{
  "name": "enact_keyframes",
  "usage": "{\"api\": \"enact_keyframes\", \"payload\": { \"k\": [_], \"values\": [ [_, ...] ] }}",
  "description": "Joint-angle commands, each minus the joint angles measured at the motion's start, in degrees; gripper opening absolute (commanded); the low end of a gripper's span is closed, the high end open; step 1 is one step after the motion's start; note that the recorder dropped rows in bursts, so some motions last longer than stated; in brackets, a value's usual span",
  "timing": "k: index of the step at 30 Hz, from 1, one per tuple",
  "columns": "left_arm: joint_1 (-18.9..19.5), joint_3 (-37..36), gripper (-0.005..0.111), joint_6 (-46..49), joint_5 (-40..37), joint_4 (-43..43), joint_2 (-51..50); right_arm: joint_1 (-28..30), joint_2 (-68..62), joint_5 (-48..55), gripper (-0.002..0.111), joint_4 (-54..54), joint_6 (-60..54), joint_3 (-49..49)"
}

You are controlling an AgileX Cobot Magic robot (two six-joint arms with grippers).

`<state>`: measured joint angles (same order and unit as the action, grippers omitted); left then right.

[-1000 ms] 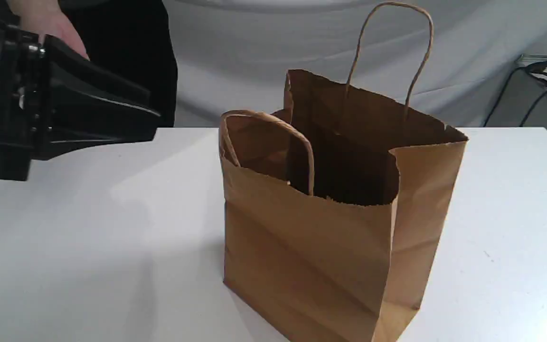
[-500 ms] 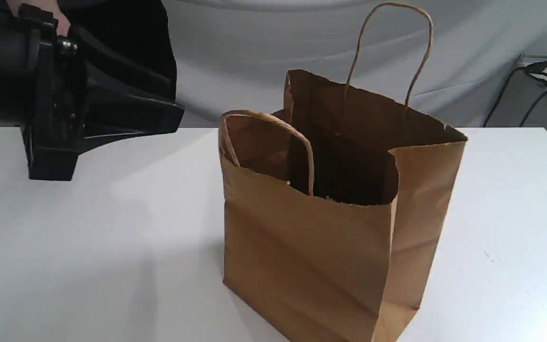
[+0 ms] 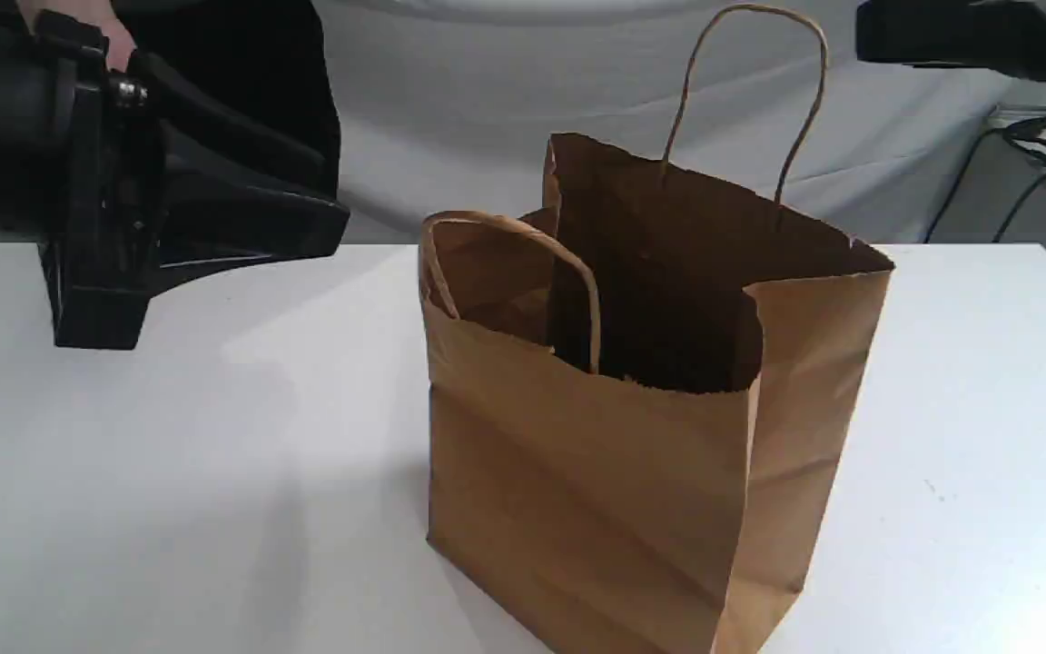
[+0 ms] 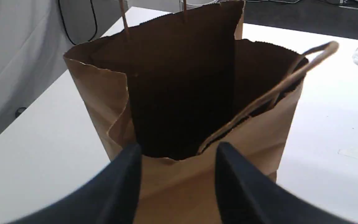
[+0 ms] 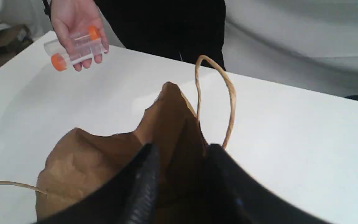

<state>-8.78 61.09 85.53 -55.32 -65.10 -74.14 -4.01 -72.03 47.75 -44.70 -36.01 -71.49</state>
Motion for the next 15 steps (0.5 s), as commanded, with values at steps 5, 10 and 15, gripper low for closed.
{"api": "enact_keyframes", "payload": {
  "k": [5, 10, 15],
  "values": [
    [-0.5, 0.5, 0.041, 7.5, -1.9, -4.4, -1.4, 0.1, -1.5, -0.2, 0.05, 1.8, -0.4, -0.9],
    [-0.5, 0.5, 0.041, 7.9, -2.0, -5.2, -4.2, 0.1, -1.5, -1.3, 0.05, 1.8, -0.4, -0.9],
    [-2.0, 0.5, 0.041, 11.0, -2.1, -7.5, -6.1, 0.1, -1.5, -0.8, 0.05, 1.8, 0.6, -0.9]
  ]
}}
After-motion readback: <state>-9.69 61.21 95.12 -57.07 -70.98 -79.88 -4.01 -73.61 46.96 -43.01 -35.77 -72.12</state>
